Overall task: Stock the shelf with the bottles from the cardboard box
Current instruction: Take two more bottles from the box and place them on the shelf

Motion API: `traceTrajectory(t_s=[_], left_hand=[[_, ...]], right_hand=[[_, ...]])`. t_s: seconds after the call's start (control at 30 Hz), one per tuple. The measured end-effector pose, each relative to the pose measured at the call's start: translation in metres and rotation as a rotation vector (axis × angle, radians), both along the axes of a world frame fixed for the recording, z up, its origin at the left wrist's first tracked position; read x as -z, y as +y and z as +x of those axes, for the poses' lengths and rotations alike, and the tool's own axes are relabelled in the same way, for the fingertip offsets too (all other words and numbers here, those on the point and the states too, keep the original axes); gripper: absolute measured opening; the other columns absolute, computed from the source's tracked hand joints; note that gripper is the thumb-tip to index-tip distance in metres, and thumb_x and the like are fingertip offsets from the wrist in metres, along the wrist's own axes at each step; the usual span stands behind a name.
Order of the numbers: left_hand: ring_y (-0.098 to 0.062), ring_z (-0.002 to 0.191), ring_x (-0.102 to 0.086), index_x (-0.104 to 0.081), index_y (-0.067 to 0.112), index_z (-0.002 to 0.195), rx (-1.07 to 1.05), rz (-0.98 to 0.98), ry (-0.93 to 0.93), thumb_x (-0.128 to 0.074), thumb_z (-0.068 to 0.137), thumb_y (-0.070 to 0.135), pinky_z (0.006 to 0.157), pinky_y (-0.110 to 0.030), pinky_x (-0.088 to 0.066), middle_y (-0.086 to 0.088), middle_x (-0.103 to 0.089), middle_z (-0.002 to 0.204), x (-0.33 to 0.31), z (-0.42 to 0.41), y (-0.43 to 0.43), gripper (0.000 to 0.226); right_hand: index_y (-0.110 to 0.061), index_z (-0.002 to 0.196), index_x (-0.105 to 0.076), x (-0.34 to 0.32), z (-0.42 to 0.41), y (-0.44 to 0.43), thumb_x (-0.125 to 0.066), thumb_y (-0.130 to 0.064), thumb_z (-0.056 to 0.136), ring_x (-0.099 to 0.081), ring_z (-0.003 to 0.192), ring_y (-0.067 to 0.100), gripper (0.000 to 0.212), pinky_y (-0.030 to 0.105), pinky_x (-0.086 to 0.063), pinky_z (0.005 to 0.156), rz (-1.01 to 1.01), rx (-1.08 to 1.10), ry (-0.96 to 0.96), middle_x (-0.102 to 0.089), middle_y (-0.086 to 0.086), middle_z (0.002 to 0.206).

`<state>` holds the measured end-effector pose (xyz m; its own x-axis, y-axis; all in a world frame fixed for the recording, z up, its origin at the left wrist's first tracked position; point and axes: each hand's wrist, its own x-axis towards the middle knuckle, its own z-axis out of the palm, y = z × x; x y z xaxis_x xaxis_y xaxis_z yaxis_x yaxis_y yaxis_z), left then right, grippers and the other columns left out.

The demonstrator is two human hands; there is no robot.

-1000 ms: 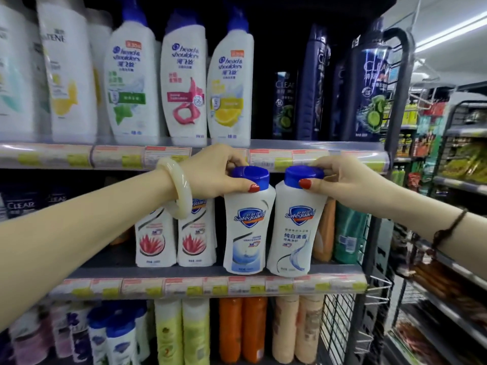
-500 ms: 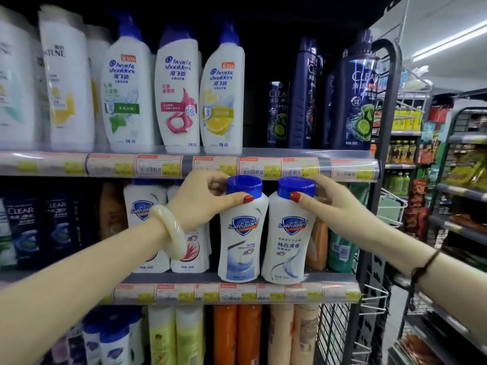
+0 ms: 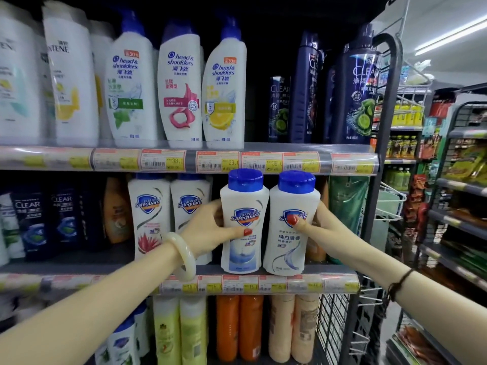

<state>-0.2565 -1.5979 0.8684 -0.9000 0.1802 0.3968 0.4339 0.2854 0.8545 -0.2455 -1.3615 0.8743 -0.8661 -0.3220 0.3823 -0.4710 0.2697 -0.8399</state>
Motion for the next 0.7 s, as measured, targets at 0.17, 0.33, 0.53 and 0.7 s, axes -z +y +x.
traceTrajectory(t_s=[0.17,0.33,0.53,0.7], left_hand=[[-0.016,0.102,-0.066,-0.058,0.011,0.115,0.052,0.063,-0.070,-0.072,0.073,0.001,0.088,-0.034,-0.055,-0.001,-0.070,0.106,0.013,0.000,-0.001,0.045],[-0.016,0.101,-0.065,-0.058,0.022,0.102,0.038,0.143,-0.054,-0.069,0.076,-0.001,0.085,-0.031,-0.056,-0.004,-0.068,0.107,0.013,0.000,0.004,0.037],[-0.021,0.099,-0.069,-0.064,0.020,0.099,0.081,0.185,-0.096,-0.069,0.076,0.003,0.084,-0.042,-0.056,-0.004,-0.072,0.104,0.010,0.003,0.002,0.028],[-0.021,0.094,-0.070,-0.065,0.016,0.097,0.103,0.134,-0.182,-0.069,0.076,0.005,0.081,-0.040,-0.058,-0.005,-0.073,0.100,0.015,0.006,0.004,0.024]], right_hand=[[-0.022,0.128,-0.039,0.014,-0.001,0.004,-0.059,-0.009,0.087,-0.066,0.094,-0.006,0.047,0.016,-0.055,0.074,0.021,-0.026,-0.057,-0.064,-0.009,0.114],[-0.016,0.126,-0.046,0.023,-0.002,0.004,-0.060,-0.008,0.086,-0.068,0.099,0.004,0.043,0.023,-0.057,0.079,-0.023,-0.012,-0.071,-0.067,-0.006,0.114],[-0.015,0.121,-0.054,0.022,-0.003,0.010,-0.066,-0.020,0.080,-0.069,0.102,0.019,0.043,0.038,-0.058,0.082,-0.053,-0.016,-0.143,-0.070,0.002,0.114],[-0.014,0.117,-0.058,0.033,-0.002,0.015,-0.067,-0.029,0.073,-0.070,0.100,0.021,0.047,0.042,-0.057,0.084,-0.048,-0.041,-0.249,-0.073,0.003,0.110]])
